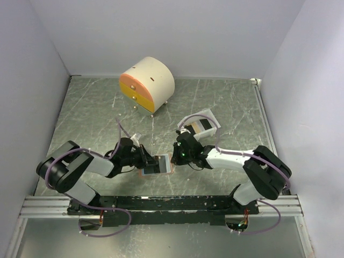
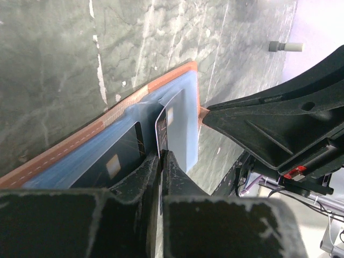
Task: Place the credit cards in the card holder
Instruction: Insert the credit card into the card holder.
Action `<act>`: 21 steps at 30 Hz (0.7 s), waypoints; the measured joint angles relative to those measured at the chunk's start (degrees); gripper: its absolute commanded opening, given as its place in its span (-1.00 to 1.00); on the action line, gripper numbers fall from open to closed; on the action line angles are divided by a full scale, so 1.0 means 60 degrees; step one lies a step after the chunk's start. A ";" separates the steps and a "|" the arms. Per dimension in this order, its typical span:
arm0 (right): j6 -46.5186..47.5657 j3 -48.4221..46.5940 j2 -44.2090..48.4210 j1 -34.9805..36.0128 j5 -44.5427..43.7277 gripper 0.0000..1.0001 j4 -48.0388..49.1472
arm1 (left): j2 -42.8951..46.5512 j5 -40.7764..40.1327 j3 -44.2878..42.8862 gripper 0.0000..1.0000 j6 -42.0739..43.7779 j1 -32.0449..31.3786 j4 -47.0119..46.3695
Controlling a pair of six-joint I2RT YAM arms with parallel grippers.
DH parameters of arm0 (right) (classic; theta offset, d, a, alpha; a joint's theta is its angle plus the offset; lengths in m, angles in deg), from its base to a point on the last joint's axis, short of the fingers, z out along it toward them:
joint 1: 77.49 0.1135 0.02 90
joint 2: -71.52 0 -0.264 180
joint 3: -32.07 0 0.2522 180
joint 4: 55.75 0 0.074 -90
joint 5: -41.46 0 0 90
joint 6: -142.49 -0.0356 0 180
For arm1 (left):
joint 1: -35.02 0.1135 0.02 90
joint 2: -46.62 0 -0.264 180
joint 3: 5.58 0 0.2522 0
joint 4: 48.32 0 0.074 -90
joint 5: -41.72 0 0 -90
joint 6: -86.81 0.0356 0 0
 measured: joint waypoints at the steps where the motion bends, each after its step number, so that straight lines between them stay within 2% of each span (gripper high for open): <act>1: -0.0036 0.0025 0.0033 0.0004 0.0025 -0.91 0.0004 | -0.0018 -0.0025 -0.0033 -0.67 -0.0011 -0.0047 0.0007; 9: -0.0251 0.0280 0.0455 0.0055 0.0084 -0.92 0.0004 | 0.0382 -0.0393 -0.0058 -0.08 -0.0058 -0.0313 0.0452; 21: -0.0328 0.0412 0.0517 0.0142 0.0423 -0.95 0.0379 | 0.2065 -0.1625 -0.0601 0.15 0.0459 -0.0412 0.3552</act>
